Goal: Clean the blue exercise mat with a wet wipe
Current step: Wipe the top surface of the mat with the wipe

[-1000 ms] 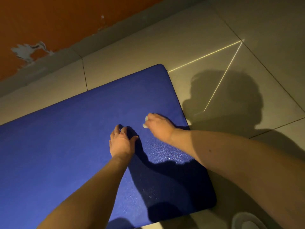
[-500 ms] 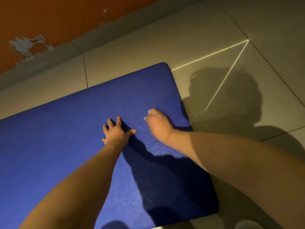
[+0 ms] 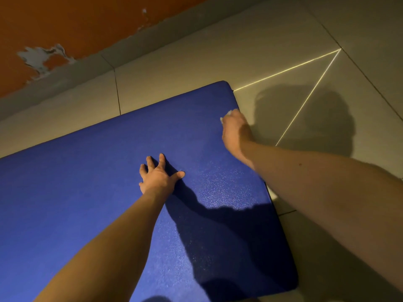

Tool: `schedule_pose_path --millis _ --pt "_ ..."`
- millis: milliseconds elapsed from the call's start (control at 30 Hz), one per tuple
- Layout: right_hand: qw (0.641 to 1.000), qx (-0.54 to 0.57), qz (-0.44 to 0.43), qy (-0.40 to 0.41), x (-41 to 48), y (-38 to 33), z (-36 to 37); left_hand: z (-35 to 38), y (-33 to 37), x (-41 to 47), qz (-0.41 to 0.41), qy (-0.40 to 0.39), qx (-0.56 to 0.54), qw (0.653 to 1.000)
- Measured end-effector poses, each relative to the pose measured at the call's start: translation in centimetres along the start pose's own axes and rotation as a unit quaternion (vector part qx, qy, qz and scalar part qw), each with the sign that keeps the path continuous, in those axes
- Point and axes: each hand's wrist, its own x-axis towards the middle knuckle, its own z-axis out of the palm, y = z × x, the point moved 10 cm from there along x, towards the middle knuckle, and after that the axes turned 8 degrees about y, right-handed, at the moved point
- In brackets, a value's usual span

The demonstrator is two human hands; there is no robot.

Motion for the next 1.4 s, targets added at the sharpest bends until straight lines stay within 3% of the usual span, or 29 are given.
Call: schedule_pose_path --millis 67,167,267,433,600,733,800,900,1167,1300,1400 --pt "0.999 0.018 -0.047 -0.016 -2.8 -3.1 1.9 0.0 0.0 0.0 -0.001 0.000 0.003 1.000" --pt "0.978 0.038 -0.174 -0.107 -7.5 -8.3 5.0 0.0 0.0 0.0 -0.004 0.003 -0.001 1.000" --pt "0.959 0.036 -0.246 -0.139 -7.0 -8.7 5.0 0.2 -0.1 0.1 -0.003 0.001 -0.006 1.000" --pt "0.991 -0.057 -0.119 -0.020 2.6 -1.1 0.2 0.1 -0.1 0.0 -0.001 -0.002 -0.007 1.000" --pt "0.998 -0.059 -0.014 0.018 4.7 1.0 -1.2 0.0 -0.1 0.0 0.003 0.005 -0.003 1.000" --pt "0.996 0.049 -0.037 -0.059 -0.7 -4.8 3.8 0.1 0.0 0.0 0.004 0.009 -0.002 1.000" --pt "0.989 0.057 -0.137 -0.027 -2.9 -8.4 5.0 0.1 -0.1 0.0 0.003 0.010 -0.002 1.000" --pt "0.961 0.020 -0.255 -0.107 -3.9 -10.0 5.8 0.3 -0.2 0.1 0.001 0.006 -0.008 1.000" --pt "0.996 -0.072 -0.050 0.029 8.6 1.6 0.7 0.3 -0.2 0.2 0.005 0.006 -0.011 1.000" --pt "0.995 -0.052 -0.088 0.018 5.4 -3.5 2.1 0.4 -0.2 0.4 0.002 0.006 -0.009 1.000" --pt "0.987 0.020 -0.150 -0.055 1.2 -9.1 5.3 0.4 -0.2 0.4 0.004 0.008 -0.009 1.000"
